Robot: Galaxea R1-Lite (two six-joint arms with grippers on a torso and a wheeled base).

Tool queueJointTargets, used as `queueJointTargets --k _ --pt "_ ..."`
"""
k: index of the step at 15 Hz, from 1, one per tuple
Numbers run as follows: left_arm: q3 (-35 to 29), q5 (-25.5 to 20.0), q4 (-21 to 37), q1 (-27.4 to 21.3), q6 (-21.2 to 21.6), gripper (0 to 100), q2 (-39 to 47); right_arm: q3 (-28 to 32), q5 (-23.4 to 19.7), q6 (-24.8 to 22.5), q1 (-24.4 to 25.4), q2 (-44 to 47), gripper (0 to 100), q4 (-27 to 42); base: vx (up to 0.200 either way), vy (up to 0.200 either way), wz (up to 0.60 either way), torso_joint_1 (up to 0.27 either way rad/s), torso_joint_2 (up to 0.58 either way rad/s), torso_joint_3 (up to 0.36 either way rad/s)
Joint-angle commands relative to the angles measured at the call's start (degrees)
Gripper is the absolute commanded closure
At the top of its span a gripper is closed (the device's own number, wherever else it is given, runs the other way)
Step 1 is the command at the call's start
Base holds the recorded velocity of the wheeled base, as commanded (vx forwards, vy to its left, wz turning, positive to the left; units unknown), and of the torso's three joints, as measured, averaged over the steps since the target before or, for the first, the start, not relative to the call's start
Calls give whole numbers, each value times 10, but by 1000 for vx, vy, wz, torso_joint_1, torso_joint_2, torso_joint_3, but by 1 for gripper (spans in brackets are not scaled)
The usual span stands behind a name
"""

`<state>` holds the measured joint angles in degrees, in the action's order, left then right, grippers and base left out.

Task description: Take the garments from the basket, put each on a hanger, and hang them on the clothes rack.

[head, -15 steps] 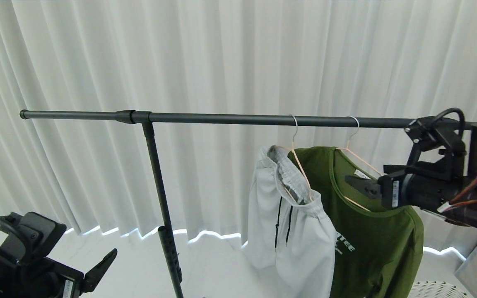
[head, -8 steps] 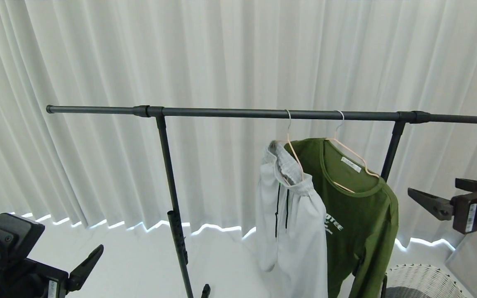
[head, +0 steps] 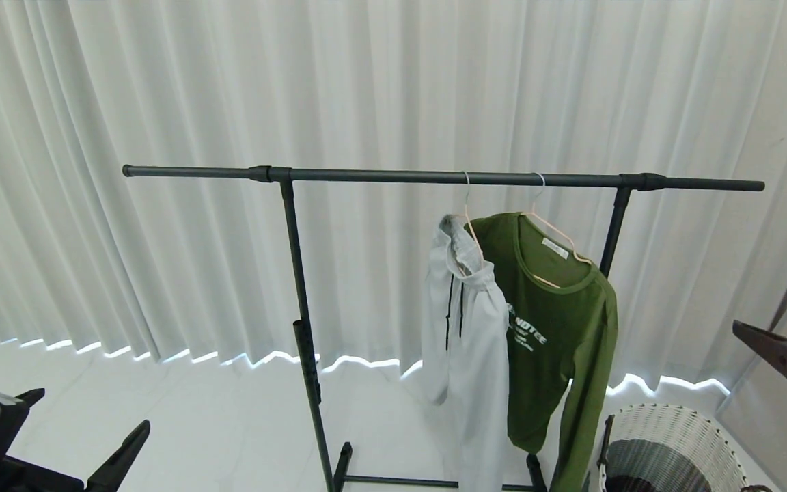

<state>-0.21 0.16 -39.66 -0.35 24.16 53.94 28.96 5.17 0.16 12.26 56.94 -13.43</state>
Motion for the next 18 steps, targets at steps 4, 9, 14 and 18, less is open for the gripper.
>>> queueJointTargets --k 4,9,14,18 --pt "2 36 107 0 0 0 -151 -45 1 -27 -47 -81 0 37 -150 0 0 4 2 4" --pt "-1 77 329 0 1 0 -420 -105 0 -47 -110 -196 0 94 0 0 0 0 0 0" --pt "-14 123 385 0 0 0 -539 -159 1 -64 -110 -337 0 177 0 0 0 0 0 0" --pt "-12 124 385 0 -41 0 -539 -230 19 -76 -111 -506 0 234 0 0 0 0 0 0"
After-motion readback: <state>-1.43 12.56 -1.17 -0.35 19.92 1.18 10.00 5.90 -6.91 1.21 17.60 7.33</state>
